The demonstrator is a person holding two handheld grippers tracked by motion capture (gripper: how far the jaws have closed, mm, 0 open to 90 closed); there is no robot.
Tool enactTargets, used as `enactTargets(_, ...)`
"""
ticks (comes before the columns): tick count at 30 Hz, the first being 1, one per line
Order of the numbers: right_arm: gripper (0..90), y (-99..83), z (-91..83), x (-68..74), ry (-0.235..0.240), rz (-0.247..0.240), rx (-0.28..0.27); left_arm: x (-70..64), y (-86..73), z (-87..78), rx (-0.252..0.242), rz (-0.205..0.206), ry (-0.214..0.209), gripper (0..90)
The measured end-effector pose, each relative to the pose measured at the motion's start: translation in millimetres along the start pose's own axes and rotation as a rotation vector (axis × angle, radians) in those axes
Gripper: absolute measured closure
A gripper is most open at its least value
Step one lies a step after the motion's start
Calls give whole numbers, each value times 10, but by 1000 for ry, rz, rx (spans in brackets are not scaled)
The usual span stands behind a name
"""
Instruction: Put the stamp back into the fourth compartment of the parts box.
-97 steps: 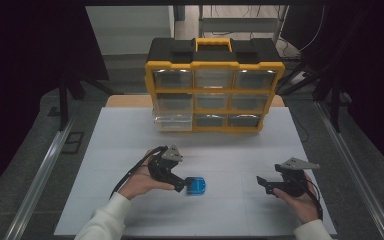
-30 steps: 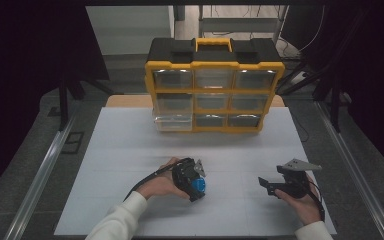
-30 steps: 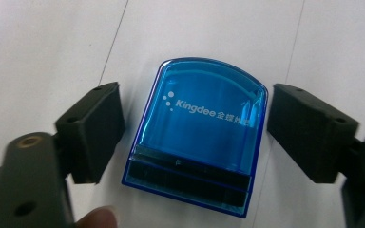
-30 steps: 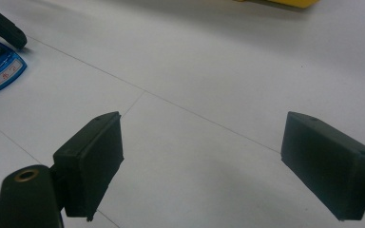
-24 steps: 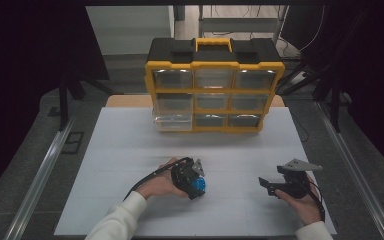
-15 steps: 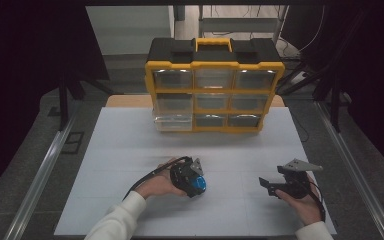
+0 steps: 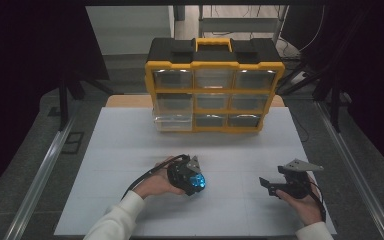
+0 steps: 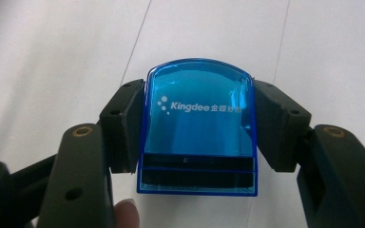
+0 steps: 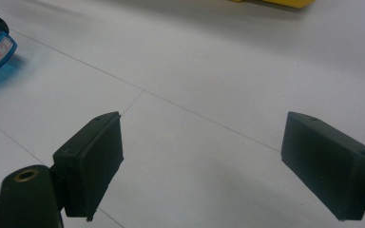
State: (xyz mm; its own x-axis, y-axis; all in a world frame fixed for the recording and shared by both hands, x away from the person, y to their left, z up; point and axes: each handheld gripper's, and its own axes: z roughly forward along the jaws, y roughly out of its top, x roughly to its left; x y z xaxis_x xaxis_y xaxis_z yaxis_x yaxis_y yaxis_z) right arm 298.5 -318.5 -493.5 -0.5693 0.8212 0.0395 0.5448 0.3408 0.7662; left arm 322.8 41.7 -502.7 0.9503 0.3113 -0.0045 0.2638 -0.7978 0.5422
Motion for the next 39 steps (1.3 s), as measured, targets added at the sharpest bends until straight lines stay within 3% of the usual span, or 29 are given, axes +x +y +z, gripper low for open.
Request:
enactTargets(27,143,0,0,-1,-1,-1,1,-35,-12,-302,-100,6,47,418)
enactTargets(39,143,1,-1,0,0,-1,1,-63,-16,-382,-118,14,56,418)
